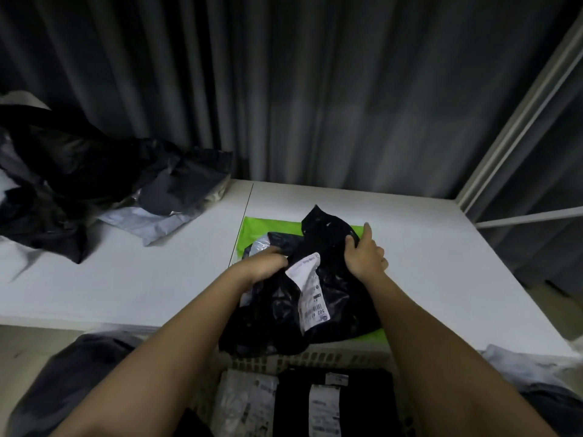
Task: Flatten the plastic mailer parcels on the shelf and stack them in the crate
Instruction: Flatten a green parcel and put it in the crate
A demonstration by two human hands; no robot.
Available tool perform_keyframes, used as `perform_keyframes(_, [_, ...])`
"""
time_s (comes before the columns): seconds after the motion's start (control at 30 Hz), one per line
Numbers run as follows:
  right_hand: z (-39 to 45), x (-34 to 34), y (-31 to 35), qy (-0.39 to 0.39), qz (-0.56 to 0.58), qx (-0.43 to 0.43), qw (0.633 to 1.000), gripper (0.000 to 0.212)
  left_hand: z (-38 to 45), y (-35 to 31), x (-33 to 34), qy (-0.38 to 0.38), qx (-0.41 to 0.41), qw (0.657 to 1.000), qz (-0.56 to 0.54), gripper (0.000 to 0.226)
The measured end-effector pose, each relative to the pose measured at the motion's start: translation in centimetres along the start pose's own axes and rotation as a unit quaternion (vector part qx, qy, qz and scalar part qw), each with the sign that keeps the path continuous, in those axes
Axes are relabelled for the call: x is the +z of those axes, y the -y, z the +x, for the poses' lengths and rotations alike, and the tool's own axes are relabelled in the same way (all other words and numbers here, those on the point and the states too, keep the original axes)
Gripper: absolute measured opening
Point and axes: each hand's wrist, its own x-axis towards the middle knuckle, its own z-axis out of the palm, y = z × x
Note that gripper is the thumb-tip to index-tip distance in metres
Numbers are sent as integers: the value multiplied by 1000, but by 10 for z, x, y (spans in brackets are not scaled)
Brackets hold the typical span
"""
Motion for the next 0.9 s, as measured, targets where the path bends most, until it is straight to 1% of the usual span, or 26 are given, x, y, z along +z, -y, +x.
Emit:
perform_keyframes(0.03, [5,1,1,-6,16,8,1000,56,3,-1,0,20,-7,1000,0,32])
perform_keyframes(0.1, [10,3,3,-29,41,8,999,45,9,0,3,24,-20,999,13,33])
perform_keyframes(0.17, [13,3,2,-39,100,-18,994,32,13,2,5,3,-28,999,38,28])
perform_keyframes(0.23, [11,0,-1,-41,161,-37,985,25,18,8,7,-3,-15,997,72,10])
perform_keyframes(0.3, [9,-7,-6,-57,192,-47,979,20,24,13,4,-24,-1,998,49,27])
perform_keyframes(0.33, [9,-11,-9,-70,202,-50,976,18,27,15,0,-45,3,999,24,31])
perform_keyframes(0.4, [7,-19,-17,-96,212,-46,971,17,27,11,-11,-100,19,994,-33,24])
perform_keyframes(0.47, [5,-27,-23,-110,213,-47,970,17,26,2,-25,-167,43,983,-57,23])
perform_keyframes(0.53, [1,-30,-24,-112,209,-56,970,17,26,-9,-37,-230,69,970,-47,27])
perform_keyframes(0.57, [-2,-31,-22,-115,204,-61,970,17,25,-14,-42,-256,84,963,-24,27])
perform_keyframes(0.63, [-5,-34,-17,-128,192,-65,971,17,24,-22,-50,-287,99,953,26,24])
perform_keyframes(0.67, [-6,-34,-16,-136,191,-59,970,18,23,-25,-52,-288,94,953,36,27])
perform_keyframes(0.7, [-6,-34,-16,-144,193,-50,969,17,21,-25,-54,-275,76,958,29,35])
perform_keyframes(0.73, [-5,-33,-17,-149,197,-39,968,17,19,-25,-54,-245,42,969,6,47])
perform_keyframes(0.77, [-5,-32,-19,-148,200,-28,968,17,14,-24,-53,-199,2,980,-22,59])
perform_keyframes(0.8, [-5,-30,-21,-145,201,-20,969,16,8,-23,-51,-142,-42,988,-42,64])
perform_keyframes(0.83, [-6,-27,-24,-140,199,-12,970,16,2,-21,-48,-90,-85,991,-48,61])
perform_keyframes(0.87, [-7,-24,-25,-135,196,-4,971,15,-2,-16,-46,-55,-118,990,-48,55])
perform_keyframes(0.9, [-7,-22,-26,-132,193,4,972,14,-5,-12,-43,-36,-143,988,-49,48])
